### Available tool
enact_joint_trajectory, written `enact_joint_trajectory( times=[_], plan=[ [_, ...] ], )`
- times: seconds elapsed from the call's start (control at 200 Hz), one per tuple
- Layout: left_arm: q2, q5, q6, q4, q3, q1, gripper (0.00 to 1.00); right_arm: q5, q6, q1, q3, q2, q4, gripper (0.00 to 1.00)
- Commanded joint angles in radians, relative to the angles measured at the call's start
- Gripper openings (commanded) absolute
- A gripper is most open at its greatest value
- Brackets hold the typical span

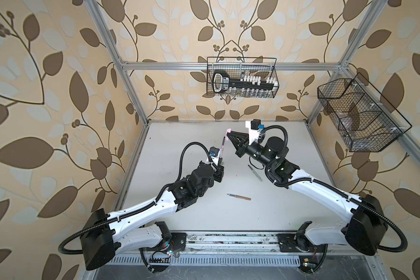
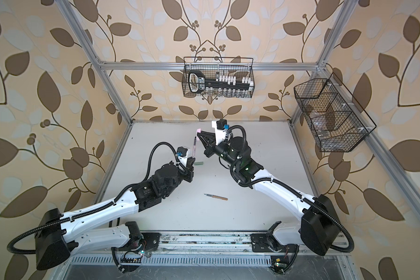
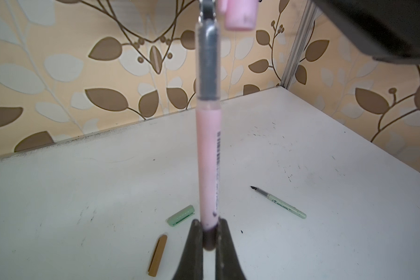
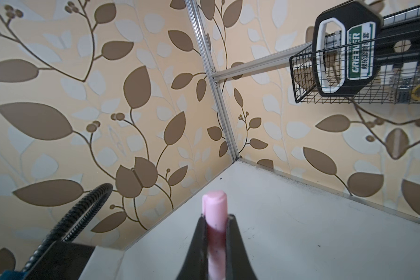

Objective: Insert the pens into the pen caps
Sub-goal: 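Lower the pink cap onto the pen nib with the right gripper, then press the pink cap down over the nib with the right gripper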

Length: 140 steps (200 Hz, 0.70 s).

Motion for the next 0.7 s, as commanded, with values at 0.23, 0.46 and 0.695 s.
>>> enact_joint_trajectory(
  times=[0.23,0.46,0.695],
  plan=[
    [0.002,0.017,-0.002,0.020,0.043,-0.008,0.00,-0.006,-0.020,-0.001,0.064,0.019,0.042,0.00],
    [0.000,0.011,0.003,0.021,0.046,-0.008,0.00,-0.021,-0.007,-0.002,0.057,0.036,0.036,0.00],
    [0.004,0.009,0.007,0.019,0.046,-0.008,0.00,-0.021,-0.004,0.012,0.037,0.033,0.029,0.00]
  ],
)
